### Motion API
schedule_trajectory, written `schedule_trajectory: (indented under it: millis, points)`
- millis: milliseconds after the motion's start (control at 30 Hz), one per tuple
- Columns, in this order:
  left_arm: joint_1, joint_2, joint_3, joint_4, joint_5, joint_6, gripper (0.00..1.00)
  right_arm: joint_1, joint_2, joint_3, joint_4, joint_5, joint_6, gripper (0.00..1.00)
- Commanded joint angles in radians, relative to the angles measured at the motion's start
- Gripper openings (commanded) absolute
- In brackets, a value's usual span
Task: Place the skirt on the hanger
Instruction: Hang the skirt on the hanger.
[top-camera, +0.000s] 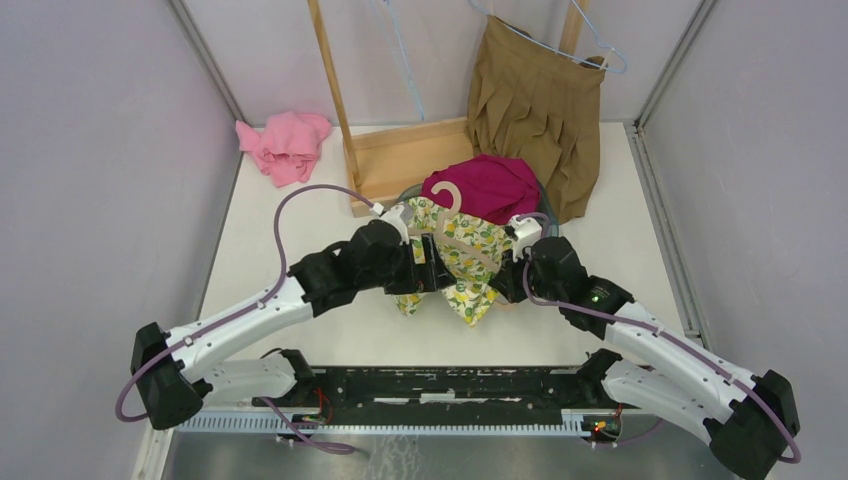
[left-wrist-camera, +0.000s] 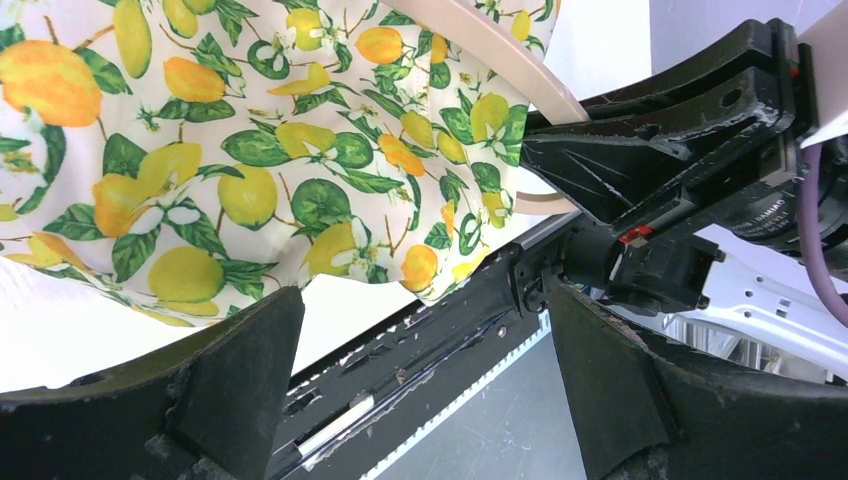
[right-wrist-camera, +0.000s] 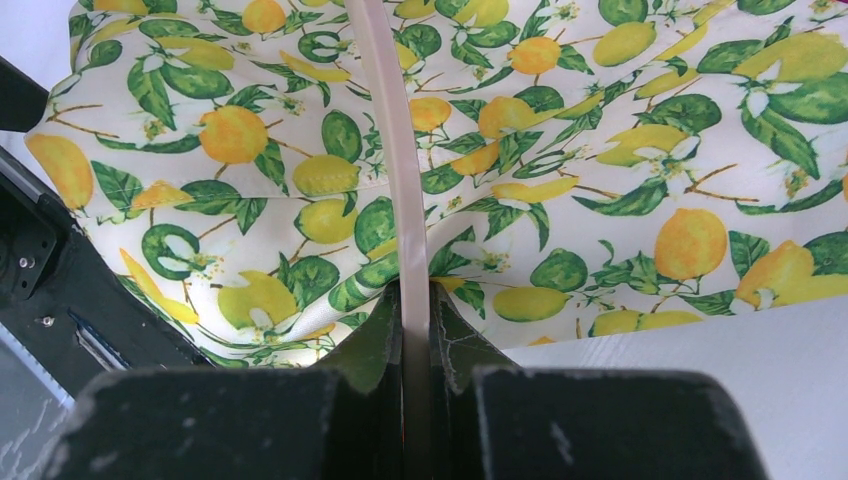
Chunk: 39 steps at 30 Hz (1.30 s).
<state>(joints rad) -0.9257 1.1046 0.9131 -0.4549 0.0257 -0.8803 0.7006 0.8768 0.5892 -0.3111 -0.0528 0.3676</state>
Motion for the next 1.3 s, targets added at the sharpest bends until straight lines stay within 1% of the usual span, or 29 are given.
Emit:
schedule_trajectory:
  millis: [0,233,533,1000,1100,1267]
  points:
    - [0.005,-0.055,0.046,-0.003,-0.039,0.038,0.99,-0.010,-0.011,0.031,0.035,0.065,-0.013,0.01]
    - [0.006,-0.072,0.036,-0.013,-0.040,0.044,0.99,-0.010,-0.022,0.042,0.041,0.062,-0.014,0.01]
    - [0.010,-0.088,0.003,-0.013,-0.062,0.041,0.99,-0.010,-0.144,0.040,0.117,0.068,-0.070,0.01]
    - [0.019,-0.140,-0.019,-0.014,-0.089,0.027,0.99,-0.011,-0.281,0.031,0.227,0.118,-0.135,0.01]
    - [0.018,-0.141,-0.028,0.002,-0.075,0.020,0.99,-0.010,-0.282,0.040,0.231,0.131,-0.148,0.01]
    - [0.017,-0.122,-0.087,0.083,-0.015,-0.034,0.99,-0.011,-0.242,0.043,0.246,0.142,-0.146,0.01]
